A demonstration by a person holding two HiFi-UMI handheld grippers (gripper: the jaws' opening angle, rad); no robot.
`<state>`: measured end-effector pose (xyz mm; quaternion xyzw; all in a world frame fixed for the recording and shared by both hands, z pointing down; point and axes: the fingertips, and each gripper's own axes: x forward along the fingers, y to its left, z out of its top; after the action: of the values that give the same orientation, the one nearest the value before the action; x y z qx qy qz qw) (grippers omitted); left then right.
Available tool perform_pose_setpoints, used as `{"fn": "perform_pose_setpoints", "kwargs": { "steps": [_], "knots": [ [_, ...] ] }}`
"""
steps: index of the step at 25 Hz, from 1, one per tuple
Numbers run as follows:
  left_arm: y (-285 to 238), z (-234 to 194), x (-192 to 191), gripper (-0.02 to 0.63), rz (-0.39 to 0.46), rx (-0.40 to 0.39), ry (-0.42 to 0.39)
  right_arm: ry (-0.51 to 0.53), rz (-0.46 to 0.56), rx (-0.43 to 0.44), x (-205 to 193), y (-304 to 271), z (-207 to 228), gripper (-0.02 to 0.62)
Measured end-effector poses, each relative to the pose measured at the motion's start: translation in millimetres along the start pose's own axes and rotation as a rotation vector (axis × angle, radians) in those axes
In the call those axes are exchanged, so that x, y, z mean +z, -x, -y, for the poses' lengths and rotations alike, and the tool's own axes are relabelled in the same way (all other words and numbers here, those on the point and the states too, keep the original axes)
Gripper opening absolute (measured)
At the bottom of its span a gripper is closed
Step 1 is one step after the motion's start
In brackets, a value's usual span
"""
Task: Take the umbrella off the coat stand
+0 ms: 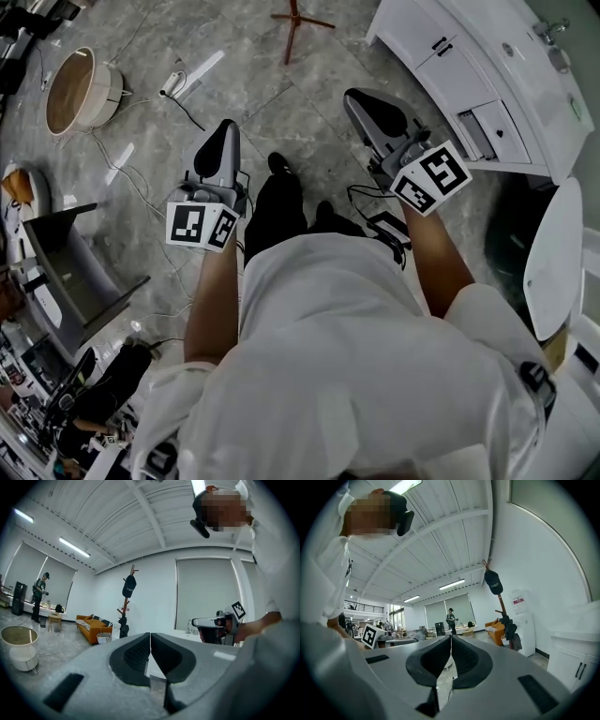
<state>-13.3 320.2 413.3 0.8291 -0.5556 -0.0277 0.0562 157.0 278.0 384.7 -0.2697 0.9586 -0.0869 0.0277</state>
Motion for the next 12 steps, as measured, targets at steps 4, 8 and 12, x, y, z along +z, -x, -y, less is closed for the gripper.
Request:
{"fn": "perform_pose_setpoints", "kwargs": {
  "steps": [4, 8, 12],
  "knots": [
    [-25, -30, -7, 0.017, 0.010, 0.008, 0.031, -0.012, -0.025, -0.028, -9, -32, 20, 0.015],
    [-60, -74, 1, 0.018, 0.031, 0.014, 0.046, -0.014, -0.044, -0.036, -7, -79, 45, 0.015],
    [-97, -122, 16, 0.017, 0.043, 0.006, 0.052, -0.005, -0.031, -0.052, 7, -135, 70, 0.015]
  ]
}}
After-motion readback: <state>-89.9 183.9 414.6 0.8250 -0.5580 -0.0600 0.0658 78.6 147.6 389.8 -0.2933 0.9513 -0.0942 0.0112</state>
